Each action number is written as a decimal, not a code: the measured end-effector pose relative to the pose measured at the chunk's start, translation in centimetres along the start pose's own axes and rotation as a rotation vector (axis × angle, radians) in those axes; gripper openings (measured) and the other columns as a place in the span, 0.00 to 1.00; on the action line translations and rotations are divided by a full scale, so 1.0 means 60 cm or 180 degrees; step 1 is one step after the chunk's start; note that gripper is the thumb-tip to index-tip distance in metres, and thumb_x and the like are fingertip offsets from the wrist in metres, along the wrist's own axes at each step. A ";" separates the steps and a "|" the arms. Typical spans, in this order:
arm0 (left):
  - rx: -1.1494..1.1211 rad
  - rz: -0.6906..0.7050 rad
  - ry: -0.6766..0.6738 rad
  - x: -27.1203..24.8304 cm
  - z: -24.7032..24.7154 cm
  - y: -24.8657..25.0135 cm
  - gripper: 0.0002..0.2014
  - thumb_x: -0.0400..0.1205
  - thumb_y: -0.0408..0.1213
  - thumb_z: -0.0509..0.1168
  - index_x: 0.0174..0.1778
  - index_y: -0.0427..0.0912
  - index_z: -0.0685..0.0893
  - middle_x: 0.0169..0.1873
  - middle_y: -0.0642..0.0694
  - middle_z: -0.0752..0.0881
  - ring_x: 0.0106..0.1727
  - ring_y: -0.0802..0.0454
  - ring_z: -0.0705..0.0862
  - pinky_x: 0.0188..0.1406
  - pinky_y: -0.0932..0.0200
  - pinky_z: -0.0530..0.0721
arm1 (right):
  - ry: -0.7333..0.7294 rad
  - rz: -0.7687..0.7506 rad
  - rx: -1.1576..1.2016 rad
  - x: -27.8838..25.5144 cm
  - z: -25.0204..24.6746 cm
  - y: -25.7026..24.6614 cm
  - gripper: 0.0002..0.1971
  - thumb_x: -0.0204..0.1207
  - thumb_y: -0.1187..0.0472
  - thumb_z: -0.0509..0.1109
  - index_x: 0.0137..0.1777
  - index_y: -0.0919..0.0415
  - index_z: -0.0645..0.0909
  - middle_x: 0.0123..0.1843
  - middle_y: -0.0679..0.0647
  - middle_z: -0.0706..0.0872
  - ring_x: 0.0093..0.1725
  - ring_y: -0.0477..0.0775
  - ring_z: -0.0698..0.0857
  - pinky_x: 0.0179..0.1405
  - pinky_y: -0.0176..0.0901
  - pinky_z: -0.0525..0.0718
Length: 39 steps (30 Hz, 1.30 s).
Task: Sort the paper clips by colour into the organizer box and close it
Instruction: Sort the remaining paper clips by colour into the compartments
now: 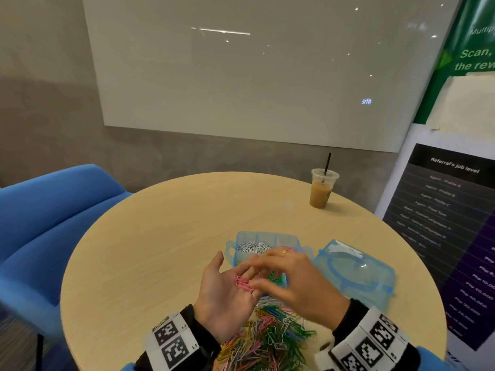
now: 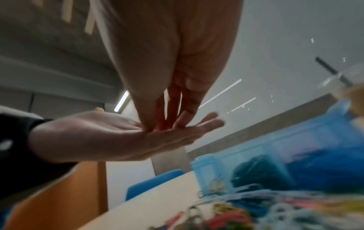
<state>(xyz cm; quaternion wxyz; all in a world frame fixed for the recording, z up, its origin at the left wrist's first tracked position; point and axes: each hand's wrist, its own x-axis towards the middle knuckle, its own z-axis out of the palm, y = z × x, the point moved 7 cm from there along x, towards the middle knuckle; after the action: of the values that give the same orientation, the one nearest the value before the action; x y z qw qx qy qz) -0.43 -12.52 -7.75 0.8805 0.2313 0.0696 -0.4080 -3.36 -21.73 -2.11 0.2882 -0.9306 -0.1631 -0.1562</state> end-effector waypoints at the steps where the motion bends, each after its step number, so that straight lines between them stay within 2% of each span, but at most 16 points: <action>1: 0.0014 -0.0027 -0.0027 -0.001 0.002 -0.004 0.40 0.86 0.61 0.48 0.72 0.22 0.73 0.59 0.32 0.84 0.67 0.38 0.80 0.61 0.48 0.80 | -0.0132 -0.0055 0.0112 0.002 0.014 -0.012 0.12 0.77 0.53 0.73 0.60 0.49 0.87 0.52 0.45 0.87 0.52 0.41 0.83 0.52 0.32 0.79; 2: 0.0024 -0.0057 -0.0033 -0.001 0.003 -0.007 0.41 0.86 0.61 0.48 0.72 0.21 0.72 0.53 0.31 0.83 0.60 0.40 0.81 0.58 0.50 0.80 | -0.0162 -0.0101 0.0093 0.006 0.023 -0.020 0.11 0.77 0.53 0.73 0.58 0.51 0.88 0.51 0.47 0.87 0.50 0.41 0.83 0.52 0.34 0.80; 4: -0.0060 -0.0096 -0.0057 -0.002 0.005 -0.011 0.40 0.86 0.60 0.48 0.73 0.21 0.70 0.46 0.33 0.81 0.51 0.43 0.80 0.56 0.54 0.79 | -0.0063 -0.0145 -0.0043 0.013 0.027 -0.022 0.09 0.76 0.56 0.72 0.52 0.56 0.89 0.46 0.47 0.88 0.45 0.38 0.81 0.47 0.29 0.77; 5: -0.0088 -0.0093 -0.0064 -0.003 0.006 -0.011 0.39 0.87 0.59 0.48 0.73 0.21 0.71 0.48 0.33 0.81 0.52 0.43 0.80 0.60 0.54 0.77 | -0.0044 -0.0131 -0.0073 0.017 0.025 -0.019 0.07 0.76 0.57 0.72 0.49 0.58 0.89 0.43 0.47 0.87 0.42 0.37 0.80 0.45 0.26 0.74; 8: 0.0120 -0.0033 -0.0046 -0.003 0.007 -0.007 0.36 0.88 0.56 0.49 0.70 0.21 0.73 0.62 0.32 0.82 0.70 0.39 0.78 0.76 0.47 0.70 | 0.0143 0.0085 -0.0151 0.031 -0.001 -0.001 0.02 0.77 0.61 0.73 0.45 0.57 0.87 0.40 0.46 0.86 0.39 0.38 0.80 0.41 0.25 0.74; 10: 0.0349 -0.0001 0.0057 -0.004 0.003 0.001 0.31 0.89 0.54 0.49 0.71 0.26 0.74 0.66 0.32 0.82 0.74 0.37 0.75 0.79 0.44 0.67 | 0.0688 0.0322 -0.0295 0.042 -0.042 0.026 0.03 0.78 0.63 0.73 0.44 0.56 0.87 0.39 0.44 0.85 0.37 0.37 0.80 0.40 0.25 0.75; 12: 0.0444 0.0020 0.0110 -0.004 -0.001 0.010 0.29 0.89 0.53 0.48 0.73 0.30 0.74 0.66 0.34 0.84 0.73 0.37 0.77 0.78 0.43 0.68 | 0.1065 0.0643 -0.0454 0.051 -0.080 0.065 0.03 0.78 0.62 0.73 0.47 0.57 0.88 0.40 0.47 0.86 0.38 0.37 0.81 0.40 0.23 0.75; 13: 0.0444 0.0035 0.0120 -0.004 -0.003 0.014 0.29 0.89 0.53 0.48 0.73 0.32 0.75 0.66 0.36 0.84 0.73 0.38 0.77 0.77 0.43 0.68 | 0.0987 0.0882 -0.0565 0.053 -0.087 0.088 0.05 0.78 0.60 0.73 0.51 0.59 0.88 0.43 0.49 0.88 0.40 0.39 0.82 0.43 0.24 0.77; 16: 0.0489 0.0057 0.0113 -0.002 -0.006 0.021 0.27 0.90 0.52 0.48 0.72 0.35 0.77 0.64 0.37 0.85 0.72 0.39 0.78 0.76 0.43 0.70 | 0.0362 0.1537 -0.1042 0.041 -0.082 0.149 0.18 0.78 0.56 0.73 0.66 0.63 0.83 0.57 0.55 0.88 0.54 0.51 0.85 0.59 0.44 0.83; 17: 0.0514 0.0056 0.0105 -0.002 -0.006 0.024 0.26 0.90 0.51 0.48 0.72 0.35 0.78 0.64 0.38 0.86 0.71 0.39 0.79 0.75 0.43 0.71 | 0.0348 0.1592 -0.1068 0.034 -0.085 0.154 0.19 0.78 0.57 0.72 0.68 0.63 0.82 0.58 0.55 0.88 0.55 0.51 0.84 0.61 0.46 0.83; 21: 0.0559 0.0054 0.0171 -0.005 -0.007 0.036 0.20 0.90 0.45 0.50 0.68 0.38 0.80 0.62 0.41 0.87 0.66 0.43 0.82 0.72 0.47 0.75 | 0.0271 0.1450 -0.1014 0.011 -0.100 0.128 0.13 0.78 0.57 0.73 0.60 0.60 0.86 0.51 0.52 0.89 0.44 0.47 0.84 0.49 0.35 0.79; 24: 0.0600 -0.0009 0.0250 -0.004 -0.011 0.037 0.16 0.89 0.41 0.53 0.59 0.40 0.84 0.55 0.46 0.89 0.58 0.48 0.85 0.56 0.55 0.79 | -0.0162 0.1303 -0.1044 -0.011 -0.091 0.097 0.07 0.78 0.56 0.72 0.51 0.56 0.88 0.44 0.48 0.89 0.37 0.38 0.81 0.37 0.26 0.73; 26: 0.0580 -0.0052 0.0252 0.000 -0.013 0.035 0.13 0.87 0.40 0.54 0.54 0.41 0.84 0.47 0.47 0.88 0.50 0.50 0.85 0.48 0.58 0.77 | -0.0392 0.1247 -0.0985 -0.030 -0.081 0.080 0.05 0.78 0.56 0.73 0.46 0.56 0.89 0.41 0.46 0.89 0.36 0.38 0.82 0.35 0.25 0.74; 29: 0.0569 -0.0122 0.0265 0.003 -0.015 0.028 0.12 0.87 0.39 0.55 0.50 0.42 0.84 0.41 0.49 0.87 0.44 0.52 0.84 0.43 0.60 0.75 | -0.0827 0.1239 -0.0939 -0.055 -0.050 0.069 0.07 0.77 0.54 0.74 0.50 0.55 0.90 0.48 0.47 0.91 0.45 0.42 0.86 0.45 0.33 0.82; 33: 0.0614 -0.0115 0.0342 0.003 -0.018 0.024 0.11 0.87 0.38 0.55 0.49 0.43 0.83 0.37 0.51 0.84 0.41 0.53 0.82 0.40 0.62 0.73 | -0.1189 0.1168 -0.0925 -0.065 -0.012 0.062 0.14 0.78 0.53 0.73 0.61 0.54 0.86 0.60 0.48 0.88 0.58 0.43 0.85 0.57 0.39 0.83; 39: 0.0609 -0.0099 0.0389 0.002 -0.016 0.023 0.10 0.85 0.37 0.56 0.48 0.44 0.84 0.34 0.51 0.84 0.37 0.54 0.82 0.38 0.62 0.72 | -0.1353 0.0951 -0.1018 -0.039 0.032 0.049 0.16 0.81 0.60 0.69 0.68 0.58 0.83 0.65 0.52 0.87 0.64 0.49 0.83 0.65 0.41 0.80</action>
<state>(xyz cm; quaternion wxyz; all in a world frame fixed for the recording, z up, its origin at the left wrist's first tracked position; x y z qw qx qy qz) 0.74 -11.36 -8.13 0.8420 0.3377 0.0874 -0.4115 -3.91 -23.37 -5.96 0.1173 -0.9896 -0.0544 0.0625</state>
